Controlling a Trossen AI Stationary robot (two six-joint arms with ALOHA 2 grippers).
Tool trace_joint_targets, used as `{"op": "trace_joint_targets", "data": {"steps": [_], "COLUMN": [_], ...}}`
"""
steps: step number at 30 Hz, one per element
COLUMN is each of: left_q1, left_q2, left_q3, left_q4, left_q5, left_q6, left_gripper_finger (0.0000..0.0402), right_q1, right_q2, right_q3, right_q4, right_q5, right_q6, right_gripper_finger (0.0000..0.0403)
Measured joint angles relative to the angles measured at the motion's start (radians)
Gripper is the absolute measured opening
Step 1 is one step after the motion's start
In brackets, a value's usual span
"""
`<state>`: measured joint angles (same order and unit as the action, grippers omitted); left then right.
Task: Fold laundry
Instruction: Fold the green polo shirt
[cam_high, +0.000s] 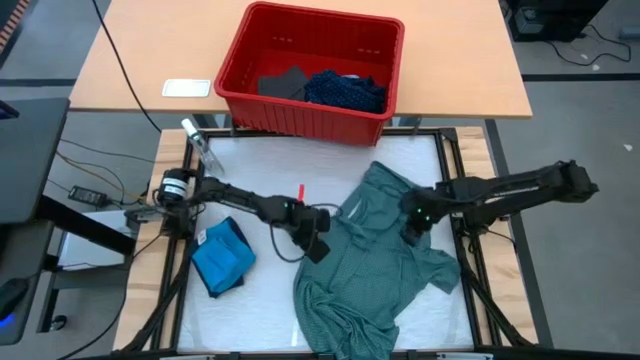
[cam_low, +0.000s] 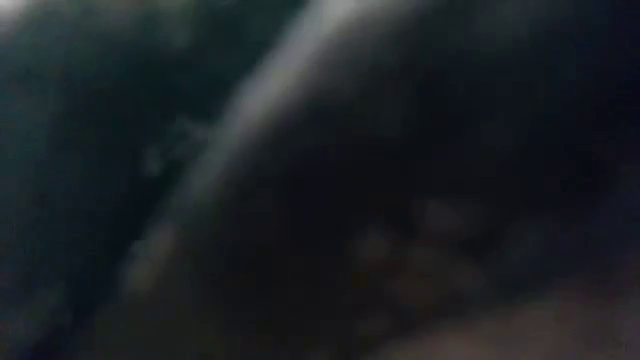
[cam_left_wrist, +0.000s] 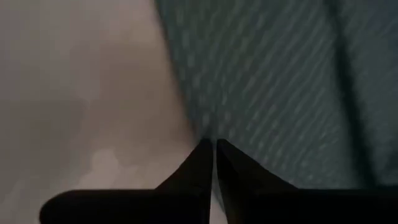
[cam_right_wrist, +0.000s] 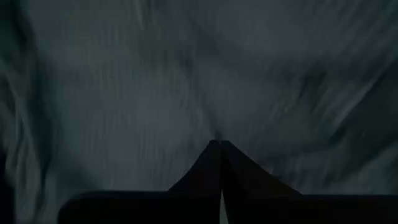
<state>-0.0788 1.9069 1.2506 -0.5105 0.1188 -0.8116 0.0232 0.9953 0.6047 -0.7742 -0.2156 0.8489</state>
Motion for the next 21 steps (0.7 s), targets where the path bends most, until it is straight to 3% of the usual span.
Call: {"op": "trace_joint_targets", "data": {"steps": [3, 7, 11, 15, 21], "left_q1": [0.013, -0.023, -0.127, -0.208, -0.224], "left_q2": [-0.049, -0.075, -0.063, -0.027, 0.048], "left_q3": [0.002, 0.002, 0.003, 0.001, 0.002], "left_q4": [0.042, 0.141, 0.190, 0.125, 0.068], "left_q5": [0.026, 0.081, 0.140, 0.151, 0.141], "left_q6": [0.014, -0.021, -0.097, -0.184, -0.219], "left_gripper_finger": [0.0027, 0.0021, 0.0006, 0.0004, 0.0004], "right_q1": [-0.049, -0.130, -0.198, -0.245, -0.342], "right_q2": [0.012, 0.092, 0.226, 0.355, 0.489], "right_q3": [0.028, 0.027, 0.023, 0.024, 0.036], "right_q4": [0.023, 0.127, 0.232, 0.310, 0.311], "right_q5": [0.109, 0.141, 0.138, 0.139, 0.178], "right_q6": [-0.102, -0.274, -0.415, -0.476, -0.527], "right_gripper_finger": [0.0008, 0.0008, 0.0008, 0.0007, 0.0007]}}
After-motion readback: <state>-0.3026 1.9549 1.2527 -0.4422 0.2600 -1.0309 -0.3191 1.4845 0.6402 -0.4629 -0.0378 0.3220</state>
